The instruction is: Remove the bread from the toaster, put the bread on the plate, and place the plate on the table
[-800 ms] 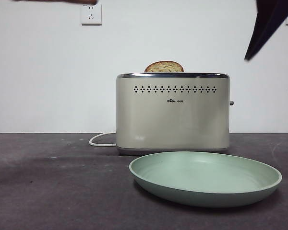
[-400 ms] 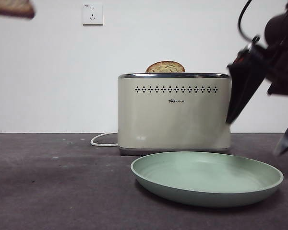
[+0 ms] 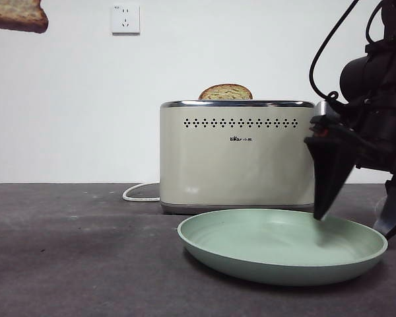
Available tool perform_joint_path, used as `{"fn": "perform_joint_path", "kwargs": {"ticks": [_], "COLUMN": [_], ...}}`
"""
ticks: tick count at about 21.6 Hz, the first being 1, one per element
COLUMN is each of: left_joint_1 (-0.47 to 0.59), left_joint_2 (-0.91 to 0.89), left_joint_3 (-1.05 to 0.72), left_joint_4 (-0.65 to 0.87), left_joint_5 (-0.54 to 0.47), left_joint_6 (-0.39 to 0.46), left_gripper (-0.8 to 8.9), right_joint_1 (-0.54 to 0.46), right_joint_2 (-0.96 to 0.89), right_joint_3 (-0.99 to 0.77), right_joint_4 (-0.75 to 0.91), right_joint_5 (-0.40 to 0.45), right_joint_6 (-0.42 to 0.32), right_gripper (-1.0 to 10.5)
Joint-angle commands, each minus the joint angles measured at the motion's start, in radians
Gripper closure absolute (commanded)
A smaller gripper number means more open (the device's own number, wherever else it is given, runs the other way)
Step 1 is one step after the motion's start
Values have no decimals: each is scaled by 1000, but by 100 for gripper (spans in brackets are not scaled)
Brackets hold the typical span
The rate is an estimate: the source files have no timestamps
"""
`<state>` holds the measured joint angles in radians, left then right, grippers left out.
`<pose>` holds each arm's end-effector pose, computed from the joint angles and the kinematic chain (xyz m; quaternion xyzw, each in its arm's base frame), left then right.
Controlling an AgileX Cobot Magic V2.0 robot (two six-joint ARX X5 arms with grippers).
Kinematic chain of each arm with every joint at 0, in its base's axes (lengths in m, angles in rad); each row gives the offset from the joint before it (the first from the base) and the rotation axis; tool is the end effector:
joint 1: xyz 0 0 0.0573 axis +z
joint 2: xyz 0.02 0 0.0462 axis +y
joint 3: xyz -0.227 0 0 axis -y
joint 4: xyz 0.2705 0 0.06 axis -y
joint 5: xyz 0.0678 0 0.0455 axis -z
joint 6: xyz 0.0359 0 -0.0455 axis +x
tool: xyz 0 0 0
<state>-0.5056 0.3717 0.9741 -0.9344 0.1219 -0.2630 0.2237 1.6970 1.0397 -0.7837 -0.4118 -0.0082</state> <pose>0.0812 -0.0499 0.3549 -0.0918 0.2007 -0.2805 0.9341 0.3014 0.0833 0.1111 0.0590 0.6559 0.2375 0.7141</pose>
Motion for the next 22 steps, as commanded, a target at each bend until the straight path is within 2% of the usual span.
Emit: {"fn": "perform_joint_path", "kwargs": {"ticks": [1,3,10,12,16,22], "left_joint_1": [2,2,2,2,2,2], "left_joint_2": [-4,-4,-4,-4,-4,-2], "left_joint_3": [-3,-3,-3,-3,-3,-3], "left_joint_4": [8,9,5,5,5,5], "left_joint_5": [4,4,16,16,22,99], "left_joint_6": [-7,-8,-24,-26,-35,-60], "left_gripper": [820,820,820,820,820,820], "right_joint_1": [6,7,7,7,7,8], "right_joint_2": [7,7,11,11,11,-6], "right_joint_3": [1,1,-26,-39,-50,-49], "right_joint_4": [16,29,87,108,129,132], "right_joint_5": [-2,-2,1,10,48,43], "right_joint_6": [-9,-9,-8,-8,-6,13], "right_gripper": [738,829,871,970,963,964]}}
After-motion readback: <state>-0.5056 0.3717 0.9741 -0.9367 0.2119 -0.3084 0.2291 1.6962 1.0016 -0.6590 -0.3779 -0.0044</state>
